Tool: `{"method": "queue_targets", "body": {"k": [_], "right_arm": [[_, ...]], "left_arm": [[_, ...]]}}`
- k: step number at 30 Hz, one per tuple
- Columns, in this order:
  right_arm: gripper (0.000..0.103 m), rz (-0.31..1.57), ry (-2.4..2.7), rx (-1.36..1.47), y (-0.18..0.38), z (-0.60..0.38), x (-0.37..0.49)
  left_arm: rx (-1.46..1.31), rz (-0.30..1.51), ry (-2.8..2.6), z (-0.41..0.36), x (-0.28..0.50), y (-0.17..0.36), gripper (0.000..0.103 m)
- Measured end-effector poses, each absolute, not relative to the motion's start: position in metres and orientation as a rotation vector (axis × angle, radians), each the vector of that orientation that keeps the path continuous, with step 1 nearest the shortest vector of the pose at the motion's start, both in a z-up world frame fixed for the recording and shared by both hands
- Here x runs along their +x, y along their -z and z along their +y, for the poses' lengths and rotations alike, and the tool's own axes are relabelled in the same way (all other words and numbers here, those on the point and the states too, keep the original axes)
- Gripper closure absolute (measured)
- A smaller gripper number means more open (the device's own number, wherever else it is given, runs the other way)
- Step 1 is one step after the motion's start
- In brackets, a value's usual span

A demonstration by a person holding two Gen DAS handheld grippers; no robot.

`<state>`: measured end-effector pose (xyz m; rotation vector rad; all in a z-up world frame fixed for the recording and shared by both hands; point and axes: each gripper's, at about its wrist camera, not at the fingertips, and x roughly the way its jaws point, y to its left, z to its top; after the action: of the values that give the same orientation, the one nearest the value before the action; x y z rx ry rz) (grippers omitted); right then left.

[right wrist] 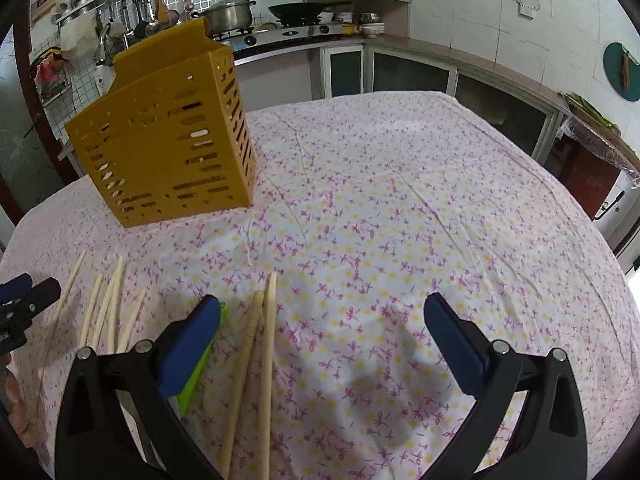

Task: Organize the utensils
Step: 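Move the left tool toward a wooden chopstick while the right tool approaches another, then close the left tool on one chopstick while the right tool closes on another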

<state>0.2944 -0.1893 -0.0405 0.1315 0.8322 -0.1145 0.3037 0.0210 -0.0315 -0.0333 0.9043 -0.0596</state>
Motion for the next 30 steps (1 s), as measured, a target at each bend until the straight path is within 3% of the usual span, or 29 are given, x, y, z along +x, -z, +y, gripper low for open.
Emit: {"method": "queue_targets", "body": {"k": [11, 15, 17, 19, 30], "right_arm": [[0.004, 0.834, 0.109, 0.127, 0.044, -0.196, 0.297], [0.006, 0.837, 0.078, 0.149, 0.042, -0.199, 0.295], [0.019, 0.847, 0.057, 0.153, 0.043, -0.198, 0.296], [0.039, 0.864, 0.051, 0.153, 0.046, -0.196, 0.298], [0.062, 0.906, 0.023, 0.125, 0.055, -0.185, 0.303]], "left_arm": [[-0.057, 0.927, 0.067, 0.032, 0.317, 0.041, 0.008], [-0.078, 0.967, 0.093, 0.032, 0.322, 0.048, 0.031], [-0.087, 0.978, 0.101, 0.032, 0.324, 0.051, 0.034], [-0.067, 0.967, 0.100, 0.030, 0.324, 0.050, 0.038], [-0.030, 0.968, 0.108, 0.023, 0.330, 0.053, 0.057]]}}
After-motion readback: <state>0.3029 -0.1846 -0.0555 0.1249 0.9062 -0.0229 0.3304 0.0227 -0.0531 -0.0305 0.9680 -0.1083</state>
